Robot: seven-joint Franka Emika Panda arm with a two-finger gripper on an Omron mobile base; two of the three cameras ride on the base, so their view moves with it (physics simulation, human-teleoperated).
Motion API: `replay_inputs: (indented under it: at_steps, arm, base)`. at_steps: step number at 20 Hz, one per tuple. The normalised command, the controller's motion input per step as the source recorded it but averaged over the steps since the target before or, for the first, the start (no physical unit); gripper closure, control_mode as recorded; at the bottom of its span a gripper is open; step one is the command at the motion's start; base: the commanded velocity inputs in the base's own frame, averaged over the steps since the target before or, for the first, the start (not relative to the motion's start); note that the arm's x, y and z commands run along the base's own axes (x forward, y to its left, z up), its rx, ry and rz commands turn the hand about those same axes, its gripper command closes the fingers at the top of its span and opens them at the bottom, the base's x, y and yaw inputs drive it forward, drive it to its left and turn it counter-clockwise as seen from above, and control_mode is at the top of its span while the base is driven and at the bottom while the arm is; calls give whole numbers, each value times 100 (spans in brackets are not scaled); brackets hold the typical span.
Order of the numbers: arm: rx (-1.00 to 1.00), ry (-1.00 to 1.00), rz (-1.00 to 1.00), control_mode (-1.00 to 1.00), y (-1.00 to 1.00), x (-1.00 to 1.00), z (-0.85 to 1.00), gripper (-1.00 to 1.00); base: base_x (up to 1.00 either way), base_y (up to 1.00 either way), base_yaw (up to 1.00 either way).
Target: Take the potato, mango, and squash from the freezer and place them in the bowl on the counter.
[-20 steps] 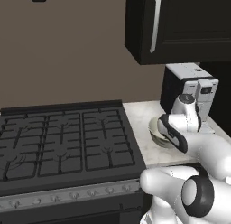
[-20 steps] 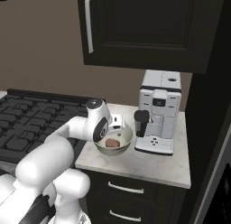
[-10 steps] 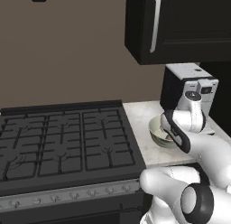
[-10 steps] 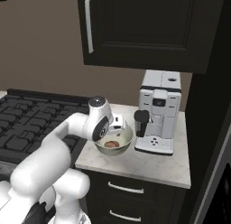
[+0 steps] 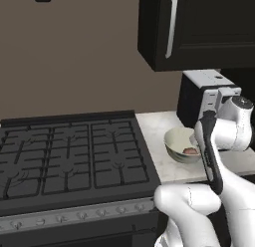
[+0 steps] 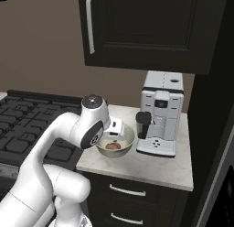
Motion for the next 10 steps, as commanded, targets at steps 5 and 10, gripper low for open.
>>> replay_inputs:
  at_steps: [5,10]
  arm:
    - [0,-1,-10,-100,0,-86,54,-100]
    - [1,0,-13,-100,0,-64,54,-100]
  base:
    - [0,0,0]
    - [0,0,0]
